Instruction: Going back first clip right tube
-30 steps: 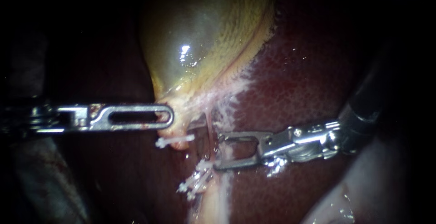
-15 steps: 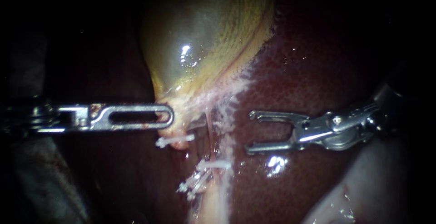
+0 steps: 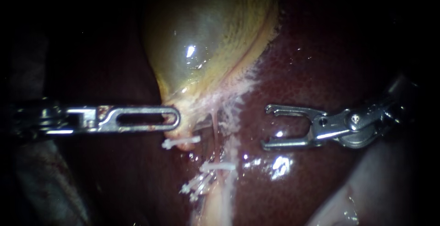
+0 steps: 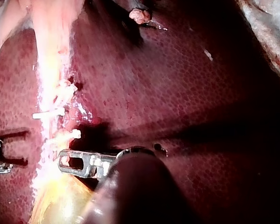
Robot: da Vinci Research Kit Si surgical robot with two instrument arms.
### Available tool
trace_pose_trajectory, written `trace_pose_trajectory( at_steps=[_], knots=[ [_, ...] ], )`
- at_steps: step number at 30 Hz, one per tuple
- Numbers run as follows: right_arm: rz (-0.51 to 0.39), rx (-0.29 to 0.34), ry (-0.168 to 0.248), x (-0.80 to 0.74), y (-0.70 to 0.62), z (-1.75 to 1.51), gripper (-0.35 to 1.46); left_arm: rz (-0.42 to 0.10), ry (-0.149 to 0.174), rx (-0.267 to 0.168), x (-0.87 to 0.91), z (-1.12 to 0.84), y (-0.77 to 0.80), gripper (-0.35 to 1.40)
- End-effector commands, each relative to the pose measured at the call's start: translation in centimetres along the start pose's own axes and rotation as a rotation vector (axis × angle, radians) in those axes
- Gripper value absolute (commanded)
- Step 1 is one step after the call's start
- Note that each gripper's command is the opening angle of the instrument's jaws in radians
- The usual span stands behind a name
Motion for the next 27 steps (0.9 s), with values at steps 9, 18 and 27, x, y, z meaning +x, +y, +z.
trace_pose_trajectory(
  at_steps=[9,18,27],
  knots=[
    [0.001,-0.001,0.0,0.0,-0.01,0.02,0.53,0.008,0.033,-0.003,0.04,0.26,-0.27,-0.35],
    [0.001,-0.002,0.0,0.01,-0.01,0.03,0.53,0.012,0.048,0.0,0.08,0.5,-0.45,-0.35],
    [0.001,-0.002,0.0,0.0,-0.01,0.03,0.53,0.011,0.053,0.002,0.11,0.7,-0.45,-0.35]
  ],
)
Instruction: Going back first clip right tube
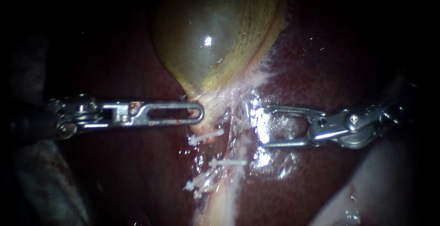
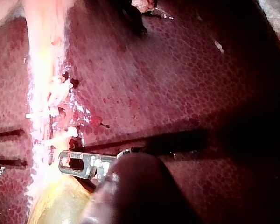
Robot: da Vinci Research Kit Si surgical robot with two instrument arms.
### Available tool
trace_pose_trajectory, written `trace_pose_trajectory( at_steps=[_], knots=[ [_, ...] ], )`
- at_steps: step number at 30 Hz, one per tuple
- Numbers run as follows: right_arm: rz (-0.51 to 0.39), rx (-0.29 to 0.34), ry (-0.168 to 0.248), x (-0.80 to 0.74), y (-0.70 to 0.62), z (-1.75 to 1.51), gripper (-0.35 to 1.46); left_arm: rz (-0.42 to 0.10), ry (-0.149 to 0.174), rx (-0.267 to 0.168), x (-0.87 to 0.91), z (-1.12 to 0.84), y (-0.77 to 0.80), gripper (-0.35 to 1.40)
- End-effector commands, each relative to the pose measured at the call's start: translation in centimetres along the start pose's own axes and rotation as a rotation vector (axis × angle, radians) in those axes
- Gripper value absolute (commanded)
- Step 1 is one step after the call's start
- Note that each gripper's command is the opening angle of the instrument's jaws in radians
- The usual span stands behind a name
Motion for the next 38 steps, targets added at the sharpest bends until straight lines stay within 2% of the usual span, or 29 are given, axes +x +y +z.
trace_pose_trajectory(
  at_steps=[1,21,38],
  knots=[
    [0.0,0.0,0.0,0.0,0.0,0.0,0.53,0.0,-0.003,-0.002,0.0,0.02,0.0,-0.35],
    [-0.006,-0.001,0.0,0.0,0.0,0.0,0.53,0.006,-0.018,-0.019,-0.09,0.19,-0.05,-0.35],
    [-0.006,-0.001,0.0,0.0,0.0,0.01,0.53,0.006,-0.02,-0.025,-0.1,0.21,-0.05,-0.35]
  ],
)
